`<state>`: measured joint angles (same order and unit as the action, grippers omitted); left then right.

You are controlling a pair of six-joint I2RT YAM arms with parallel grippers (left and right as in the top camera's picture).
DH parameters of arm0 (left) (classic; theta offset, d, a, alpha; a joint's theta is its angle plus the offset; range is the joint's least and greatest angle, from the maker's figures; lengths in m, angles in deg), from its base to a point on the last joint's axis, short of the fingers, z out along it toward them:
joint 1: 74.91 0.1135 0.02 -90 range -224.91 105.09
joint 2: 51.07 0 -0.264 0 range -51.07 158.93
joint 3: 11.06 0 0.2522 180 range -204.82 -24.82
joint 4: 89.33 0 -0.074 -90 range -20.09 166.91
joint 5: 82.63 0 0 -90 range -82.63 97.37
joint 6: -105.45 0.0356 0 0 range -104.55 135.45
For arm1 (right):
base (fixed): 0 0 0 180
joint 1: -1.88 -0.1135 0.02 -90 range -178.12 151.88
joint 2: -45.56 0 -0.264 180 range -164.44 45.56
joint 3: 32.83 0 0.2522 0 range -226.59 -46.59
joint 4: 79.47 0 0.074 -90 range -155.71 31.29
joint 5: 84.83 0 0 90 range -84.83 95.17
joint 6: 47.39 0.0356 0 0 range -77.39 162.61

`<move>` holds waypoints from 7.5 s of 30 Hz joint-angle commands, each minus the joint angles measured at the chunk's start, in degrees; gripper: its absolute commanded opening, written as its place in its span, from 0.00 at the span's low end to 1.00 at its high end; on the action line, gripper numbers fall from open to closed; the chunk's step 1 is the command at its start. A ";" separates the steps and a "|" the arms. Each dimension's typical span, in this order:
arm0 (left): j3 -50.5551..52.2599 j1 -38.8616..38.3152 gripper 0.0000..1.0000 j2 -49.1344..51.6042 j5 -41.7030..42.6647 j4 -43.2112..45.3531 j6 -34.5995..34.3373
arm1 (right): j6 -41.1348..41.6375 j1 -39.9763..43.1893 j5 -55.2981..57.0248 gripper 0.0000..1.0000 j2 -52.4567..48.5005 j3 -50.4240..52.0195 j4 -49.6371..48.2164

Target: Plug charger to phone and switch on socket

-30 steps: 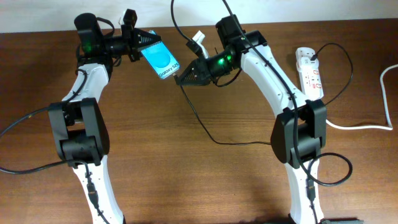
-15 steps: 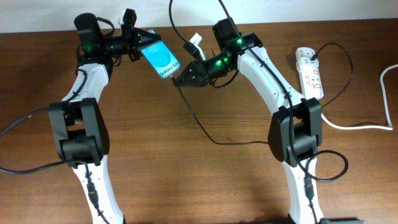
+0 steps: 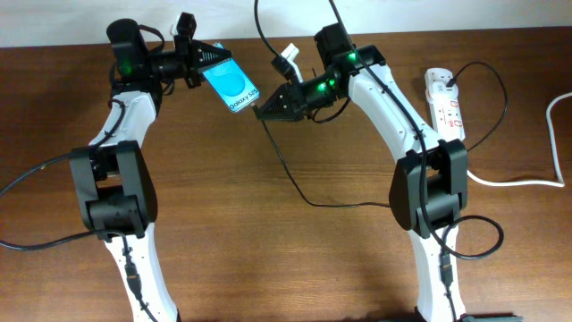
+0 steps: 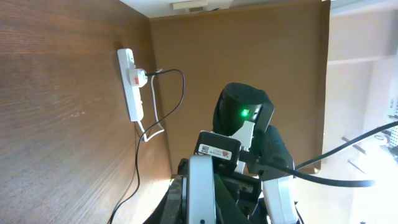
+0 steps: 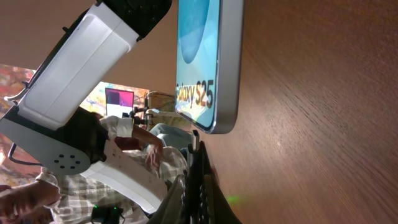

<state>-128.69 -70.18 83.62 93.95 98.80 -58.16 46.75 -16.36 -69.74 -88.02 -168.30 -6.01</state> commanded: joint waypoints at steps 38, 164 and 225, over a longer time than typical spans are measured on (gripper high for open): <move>-0.74 -0.50 0.00 0.09 0.90 2.08 -0.35 | 4.55 -1.90 0.44 0.04 -0.85 -0.35 -5.38; -16.06 -12.72 0.23 9.94 -49.57 -76.89 72.13 | -0.98 17.88 32.11 0.70 -1.86 -0.35 10.43; -55.69 -12.72 0.46 8.63 -76.11 -99.27 66.79 | -1.31 20.28 54.69 0.54 24.33 -1.53 16.13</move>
<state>-180.78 -83.18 92.56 18.24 0.80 9.36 43.73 1.81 -22.23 -68.50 -168.67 9.29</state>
